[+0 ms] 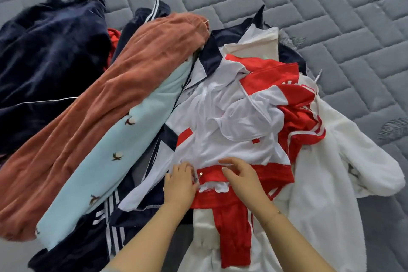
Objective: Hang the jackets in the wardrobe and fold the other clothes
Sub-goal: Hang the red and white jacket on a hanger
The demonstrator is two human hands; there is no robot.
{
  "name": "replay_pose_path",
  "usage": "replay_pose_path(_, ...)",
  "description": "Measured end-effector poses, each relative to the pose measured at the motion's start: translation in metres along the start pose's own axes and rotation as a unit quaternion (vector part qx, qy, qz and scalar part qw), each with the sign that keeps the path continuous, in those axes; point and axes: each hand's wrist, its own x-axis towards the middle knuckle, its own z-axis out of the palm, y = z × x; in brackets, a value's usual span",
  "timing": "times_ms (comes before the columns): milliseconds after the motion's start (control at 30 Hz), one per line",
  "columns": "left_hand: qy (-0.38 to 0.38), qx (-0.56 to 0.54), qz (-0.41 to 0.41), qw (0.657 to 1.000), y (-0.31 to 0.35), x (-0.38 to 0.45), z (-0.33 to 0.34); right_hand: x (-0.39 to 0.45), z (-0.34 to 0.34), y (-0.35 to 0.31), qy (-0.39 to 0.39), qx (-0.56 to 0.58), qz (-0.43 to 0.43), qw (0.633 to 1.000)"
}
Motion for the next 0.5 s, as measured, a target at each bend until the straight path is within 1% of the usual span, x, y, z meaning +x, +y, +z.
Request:
replay_pose_path(67, 0.004, 0.051, -0.007, 0.999, 0.002, -0.001, 0.015, 0.015, 0.008, 0.013, -0.014, -0.050, -0.026, 0.998)
replay_pose_path(133, 0.014, 0.078, 0.015, 0.997, 0.003, -0.006, 0.022, 0.026, 0.019, 0.022, -0.052, -0.114, -0.060, 0.990)
replay_pose_path(200, 0.063, 0.037, 0.085, 0.994, -0.003, -0.011, 0.020, 0.033, 0.032, 0.029, -0.103, -0.207, -0.088, 0.969)
replay_pose_path(267, 0.091, -0.031, 0.154, 0.983, -0.016, -0.014, 0.022, 0.036, 0.042, 0.037, -0.139, -0.302, -0.107, 0.937)
replay_pose_path(300, 0.070, -0.085, 0.161, 0.981, -0.023, -0.015, 0.021, 0.036, 0.044, 0.041, -0.145, -0.329, -0.117, 0.926)
replay_pose_path(333, 0.039, -0.142, 0.148, 0.978, -0.027, -0.016, 0.018, 0.035, 0.045, 0.044, -0.143, -0.337, -0.129, 0.922)
replay_pose_path(367, -0.010, -0.196, 0.124, 0.973, -0.030, -0.016, 0.015, 0.033, 0.045, 0.046, -0.136, -0.331, -0.144, 0.923)
replay_pose_path(400, -0.052, -0.246, 0.111, 0.962, -0.032, -0.017, 0.012, 0.030, 0.044, 0.047, -0.128, -0.317, -0.158, 0.926)
replay_pose_path(433, -0.078, -0.283, 0.110, 0.950, -0.033, -0.017, 0.008, 0.028, 0.042, 0.049, -0.121, -0.298, -0.169, 0.932)
replay_pose_path(500, -0.114, -0.342, 0.102, 0.927, -0.028, -0.021, -0.003, 0.021, 0.040, 0.053, -0.105, -0.249, -0.185, 0.945)
